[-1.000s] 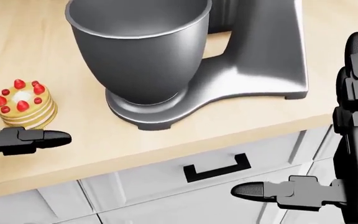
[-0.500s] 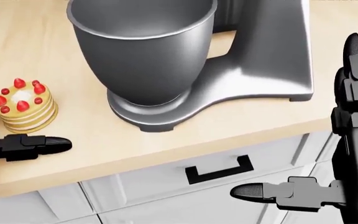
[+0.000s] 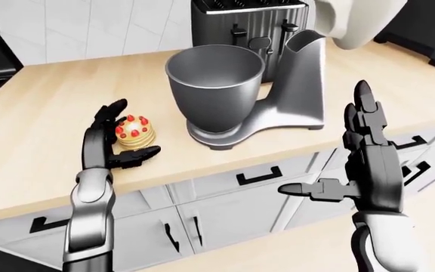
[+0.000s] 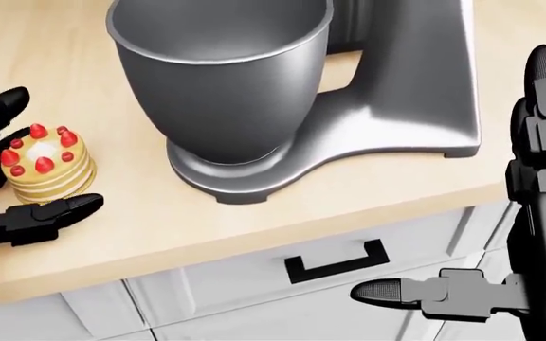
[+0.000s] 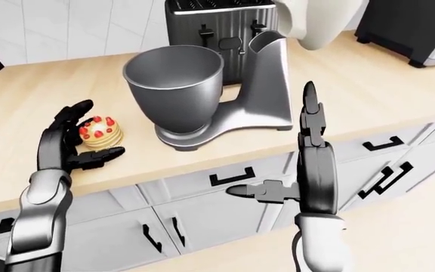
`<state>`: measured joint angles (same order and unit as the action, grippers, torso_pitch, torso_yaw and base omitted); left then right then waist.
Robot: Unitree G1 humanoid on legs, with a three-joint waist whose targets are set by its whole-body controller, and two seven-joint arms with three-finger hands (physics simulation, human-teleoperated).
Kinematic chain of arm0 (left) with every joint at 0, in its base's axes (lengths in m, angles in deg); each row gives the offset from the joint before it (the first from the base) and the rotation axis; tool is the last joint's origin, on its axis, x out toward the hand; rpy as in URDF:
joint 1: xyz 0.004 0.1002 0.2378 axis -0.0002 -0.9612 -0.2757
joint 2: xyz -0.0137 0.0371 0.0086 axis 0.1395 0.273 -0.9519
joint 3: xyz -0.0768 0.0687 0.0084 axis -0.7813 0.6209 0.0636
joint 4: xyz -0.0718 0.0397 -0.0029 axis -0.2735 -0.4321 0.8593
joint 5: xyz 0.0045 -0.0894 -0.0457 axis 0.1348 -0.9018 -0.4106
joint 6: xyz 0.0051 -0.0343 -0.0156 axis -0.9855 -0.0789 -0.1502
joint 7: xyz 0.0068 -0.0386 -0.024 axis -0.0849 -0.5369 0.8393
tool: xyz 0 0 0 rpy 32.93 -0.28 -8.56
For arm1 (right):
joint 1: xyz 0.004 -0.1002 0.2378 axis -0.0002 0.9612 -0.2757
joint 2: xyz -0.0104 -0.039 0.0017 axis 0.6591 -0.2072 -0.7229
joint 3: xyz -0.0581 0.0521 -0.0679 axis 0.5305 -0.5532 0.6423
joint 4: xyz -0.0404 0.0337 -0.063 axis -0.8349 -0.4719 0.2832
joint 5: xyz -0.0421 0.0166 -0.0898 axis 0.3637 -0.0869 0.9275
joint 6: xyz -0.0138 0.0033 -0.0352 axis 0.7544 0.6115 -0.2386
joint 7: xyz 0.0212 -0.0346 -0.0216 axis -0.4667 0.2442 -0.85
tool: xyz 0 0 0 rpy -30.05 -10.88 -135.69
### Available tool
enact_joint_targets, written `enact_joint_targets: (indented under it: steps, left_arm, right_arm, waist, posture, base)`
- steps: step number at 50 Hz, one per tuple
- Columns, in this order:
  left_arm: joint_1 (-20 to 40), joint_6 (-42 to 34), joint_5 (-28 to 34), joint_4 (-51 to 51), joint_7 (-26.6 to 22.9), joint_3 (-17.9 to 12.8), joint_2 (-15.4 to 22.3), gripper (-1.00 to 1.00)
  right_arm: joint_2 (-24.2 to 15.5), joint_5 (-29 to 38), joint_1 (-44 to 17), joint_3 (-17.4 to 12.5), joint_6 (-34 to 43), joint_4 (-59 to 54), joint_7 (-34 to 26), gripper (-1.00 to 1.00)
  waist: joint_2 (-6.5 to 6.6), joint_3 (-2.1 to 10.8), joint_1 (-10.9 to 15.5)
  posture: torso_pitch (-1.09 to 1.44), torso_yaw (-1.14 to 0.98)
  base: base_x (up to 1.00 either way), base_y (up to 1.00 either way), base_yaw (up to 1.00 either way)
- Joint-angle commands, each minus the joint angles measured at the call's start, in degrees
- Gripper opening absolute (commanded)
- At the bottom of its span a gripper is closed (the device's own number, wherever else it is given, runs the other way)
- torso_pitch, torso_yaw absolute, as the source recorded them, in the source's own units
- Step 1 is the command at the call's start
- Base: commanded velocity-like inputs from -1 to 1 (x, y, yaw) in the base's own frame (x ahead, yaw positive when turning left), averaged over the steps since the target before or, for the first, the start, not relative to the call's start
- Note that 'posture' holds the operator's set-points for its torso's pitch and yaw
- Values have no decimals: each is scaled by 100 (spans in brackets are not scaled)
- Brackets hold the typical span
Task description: Place the cake in the stand mixer bowl.
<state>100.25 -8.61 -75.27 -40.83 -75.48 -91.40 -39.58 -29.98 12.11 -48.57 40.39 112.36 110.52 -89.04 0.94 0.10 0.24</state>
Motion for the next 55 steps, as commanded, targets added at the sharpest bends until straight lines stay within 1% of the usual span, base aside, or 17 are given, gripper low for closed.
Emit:
enact_joint_targets:
  steps: [1, 7, 9, 11, 16, 22, 25, 31, 39, 43, 55]
  left_arm:
    - [63, 14, -51, 91, -133, 95, 7, 29]
    - [50, -16, -55, 121, -168, 89, 7, 3]
    - [49, -42, -64, 142, -182, 84, 8, -14]
    - [45, -58, -75, 163, -191, 76, 8, -22]
    - [54, -57, -101, 155, -204, 67, 8, -62]
    - [116, -183, -134, 269, -223, 52, 45, -95]
    - [186, -271, -148, 337, -229, 39, 79, -100]
    - [401, -509, -238, 486, -222, -18, 186, -100]
    - [788, -883, -361, 686, -178, -129, 447, -100]
    - [899, -918, -411, 659, -144, -146, 510, -100]
    - [1240, -1169, -524, 782, -110, -278, 837, -100]
  right_arm:
    - [-8, 25, -77, 9, -150, 196, 27, 100]
    - [-6, 40, -88, 31, -146, 207, 19, 100]
    - [-4, 46, -85, 36, -143, 210, 20, 100]
    - [-2, 48, -79, 37, -142, 219, 19, 100]
    - [-5, 43, -74, 21, -132, 244, 5, 100]
    - [-8, 48, -71, 11, -107, 298, -15, 100]
    - [-11, 70, -84, 24, -69, 327, -28, 100]
    - [-19, 112, -103, 9, 24, 441, -83, 100]
    - [-28, 194, -120, 18, 149, 577, -129, 100]
    - [-29, 225, -142, 20, 181, 602, -149, 100]
    - [-15, 220, -130, 28, 148, 585, -149, 100]
  waist:
    - [-2, 65, -17]
    - [4, 71, -21]
    - [3, 73, -24]
    - [3, 76, -25]
    - [6, 81, -29]
    - [13, 82, -40]
    - [18, 74, -46]
    - [30, 51, -59]
    - [20, 1, -90]
    - [14, -22, -98]
    - [21, -34, -91]
  posture:
    - [0, 0]
    - [0, 0]
    - [0, 0]
    - [0, 0]
    - [0, 0]
    - [0, 0]
    - [0, 0]
    - [0, 0]
    - [0, 0]
    - [0, 0]
    - [0, 0]
  base:
    - [0, 0, 0]
    - [0, 0, 0]
    - [0, 0, 0]
    - [0, 0, 0]
    - [0, 0, 0]
    - [0, 0, 0]
    - [0, 0, 0]
    - [0, 0, 0]
    - [0, 0, 0]
    - [0, 0, 0]
    - [0, 0, 0]
